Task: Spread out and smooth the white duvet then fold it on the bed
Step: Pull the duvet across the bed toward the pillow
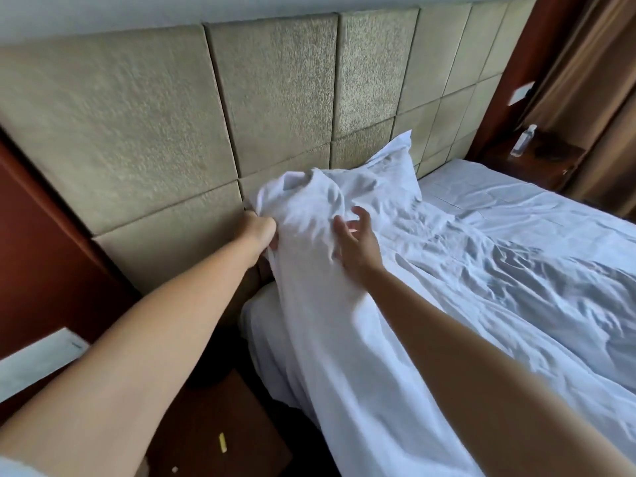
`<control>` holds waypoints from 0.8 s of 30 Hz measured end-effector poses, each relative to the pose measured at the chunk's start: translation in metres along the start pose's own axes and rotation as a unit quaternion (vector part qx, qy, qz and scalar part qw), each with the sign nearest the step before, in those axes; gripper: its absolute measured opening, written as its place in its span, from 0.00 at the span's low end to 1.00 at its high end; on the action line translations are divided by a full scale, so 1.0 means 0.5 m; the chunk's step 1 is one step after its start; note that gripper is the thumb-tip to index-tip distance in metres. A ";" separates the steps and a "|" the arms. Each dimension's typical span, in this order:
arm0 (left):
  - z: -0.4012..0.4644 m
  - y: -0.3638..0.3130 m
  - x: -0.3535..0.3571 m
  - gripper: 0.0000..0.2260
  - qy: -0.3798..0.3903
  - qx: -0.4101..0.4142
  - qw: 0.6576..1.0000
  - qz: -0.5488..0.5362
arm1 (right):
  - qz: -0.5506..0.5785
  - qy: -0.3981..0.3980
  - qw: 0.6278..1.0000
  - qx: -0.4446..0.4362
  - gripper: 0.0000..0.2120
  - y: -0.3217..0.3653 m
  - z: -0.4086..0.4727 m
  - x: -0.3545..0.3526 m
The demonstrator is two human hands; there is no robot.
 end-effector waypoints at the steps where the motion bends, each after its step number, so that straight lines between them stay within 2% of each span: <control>1: 0.005 -0.029 -0.027 0.13 -0.042 0.010 0.999 -0.030 | -0.025 0.053 0.998 0.002 0.32 -0.002 -0.007 0.030; 2: 0.002 -0.050 -0.048 0.15 -0.074 0.014 0.996 -0.057 | -0.066 0.104 0.992 0.002 0.33 -0.011 -0.016 0.060; 4: -0.011 -0.058 -0.049 0.14 -0.057 0.012 0.997 -0.057 | -0.134 0.158 0.978 0.013 0.27 -0.043 -0.035 0.104; 6: -0.033 -0.018 -0.022 0.05 0.016 -0.013 1.000 0.003 | -0.159 0.163 0.973 0.030 0.20 -0.070 -0.061 0.129; 8: -0.049 0.044 -0.003 0.05 0.075 -0.034 0.996 0.044 | -0.128 0.127 0.982 0.062 0.17 -0.089 -0.091 0.134; 10: -0.059 0.091 0.002 0.02 0.105 -0.046 0.991 0.074 | -0.064 0.089 0.991 0.075 0.20 -0.095 -0.130 0.140; 11: -0.064 0.109 0.005 0.01 0.117 -0.053 0.988 0.087 | -0.064 0.097 0.992 0.053 0.23 -0.087 -0.150 0.151; 13: -0.063 0.133 0.014 0.04 0.137 -0.056 0.985 0.087 | -0.120 0.153 0.981 -0.017 0.34 -0.069 -0.186 0.185; 14: -0.056 0.137 0.016 0.08 0.144 -0.053 0.985 0.082 | -0.156 0.172 0.972 -0.034 0.36 -0.068 -0.196 0.197; 15: -0.049 0.132 0.016 0.10 0.149 -0.046 0.985 0.076 | -0.180 0.173 0.968 -0.038 0.34 -0.067 -0.195 0.199; 17: -0.037 0.114 0.014 0.03 0.153 -0.033 0.984 0.079 | -0.218 0.139 0.965 -0.053 0.21 -0.046 -0.173 0.181; 18: -0.040 0.102 0.012 0.03 0.160 -0.031 0.983 0.081 | -0.234 0.111 0.964 -0.063 0.18 -0.028 -0.158 0.165; 20: -0.046 0.083 0.020 0.07 0.193 -0.044 0.979 0.048 | -0.229 0.035 0.971 -0.059 0.18 0.007 -0.119 0.120; 23: -0.068 0.062 0.068 0.09 0.325 -0.087 0.941 -0.022 | -0.161 -0.087 0.983 -0.023 0.20 0.053 -0.062 0.034; 24: -0.076 0.055 0.086 0.16 0.366 -0.083 0.926 -0.031 | -0.140 -0.113 0.983 -0.019 0.21 0.066 -0.045 0.007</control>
Point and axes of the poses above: each hand's wrist, its own z-axis towards the middle knuckle, its own x-axis out of the palm, y = z × x, the point moved 9 cm from there along z, towards the middle knuckle, and after that the axes turned 5 degrees about -x, right-handed, at the moved point
